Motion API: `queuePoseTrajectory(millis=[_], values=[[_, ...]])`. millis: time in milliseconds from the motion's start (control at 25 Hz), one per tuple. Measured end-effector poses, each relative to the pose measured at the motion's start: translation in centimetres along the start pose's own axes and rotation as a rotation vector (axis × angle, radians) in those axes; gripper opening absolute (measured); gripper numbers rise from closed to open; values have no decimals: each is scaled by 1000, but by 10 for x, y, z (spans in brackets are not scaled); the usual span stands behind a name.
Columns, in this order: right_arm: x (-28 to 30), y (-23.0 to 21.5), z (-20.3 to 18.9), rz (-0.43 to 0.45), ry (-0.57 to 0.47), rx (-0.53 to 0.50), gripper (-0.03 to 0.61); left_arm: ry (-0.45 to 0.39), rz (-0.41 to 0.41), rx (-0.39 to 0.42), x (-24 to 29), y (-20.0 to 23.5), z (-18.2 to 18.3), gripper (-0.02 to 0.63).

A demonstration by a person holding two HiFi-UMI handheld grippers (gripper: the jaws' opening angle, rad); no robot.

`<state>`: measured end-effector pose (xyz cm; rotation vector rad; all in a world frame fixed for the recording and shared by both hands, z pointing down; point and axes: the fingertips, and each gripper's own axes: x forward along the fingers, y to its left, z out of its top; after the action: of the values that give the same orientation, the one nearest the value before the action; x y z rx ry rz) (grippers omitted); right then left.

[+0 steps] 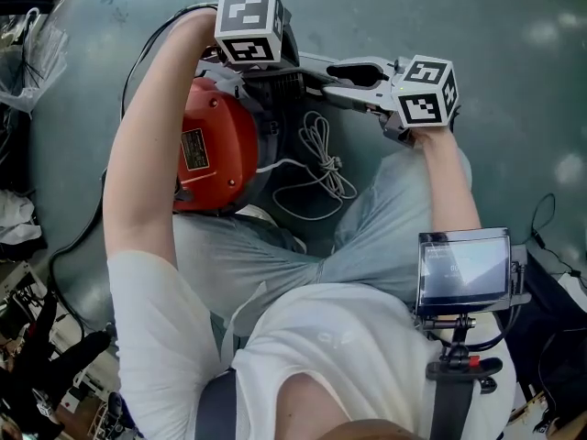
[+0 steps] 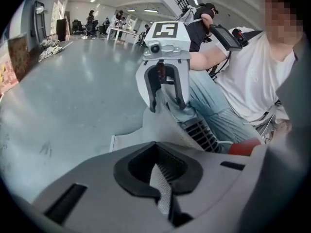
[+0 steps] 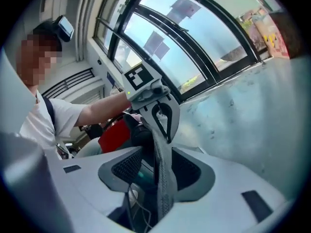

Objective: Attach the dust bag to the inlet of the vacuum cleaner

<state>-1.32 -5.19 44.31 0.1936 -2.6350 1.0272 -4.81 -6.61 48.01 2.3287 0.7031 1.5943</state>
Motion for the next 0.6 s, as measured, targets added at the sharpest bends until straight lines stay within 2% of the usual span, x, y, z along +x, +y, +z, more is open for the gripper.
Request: queuePoseTrajectory(millis=[80, 160, 200, 240, 280, 360, 440, 520, 600], values=[[5, -7, -9, -95, 85, -116, 175, -1, -2, 6, 0, 0, 3, 5], [14, -17, -29, -183, 226, -242, 172, -2, -5, 18, 0, 0, 7, 5], [17, -18, -36, -186, 274, -263, 149, -3, -5, 25, 0, -1, 9, 5], [18, -16, -40, -164, 296, -247, 38, -4, 2, 30, 0, 0, 11, 5], [17, -12, -41, -137, 298, -205, 37, -12, 25, 30, -2, 3, 13, 5], [7, -9, -35, -107, 259, -114, 35, -80, 148, 23, -16, 17, 22, 5], [-10, -6, -20, -94, 179, -48, 35, -204, 357, 23, -53, 35, 38, 5], [-27, 7, -3, -38, 87, -2, 35, -305, 541, 44, -96, 39, 53, 5], [-37, 20, 9, 4, 17, 18, 35, -349, 627, 84, -123, 29, 63, 6]])
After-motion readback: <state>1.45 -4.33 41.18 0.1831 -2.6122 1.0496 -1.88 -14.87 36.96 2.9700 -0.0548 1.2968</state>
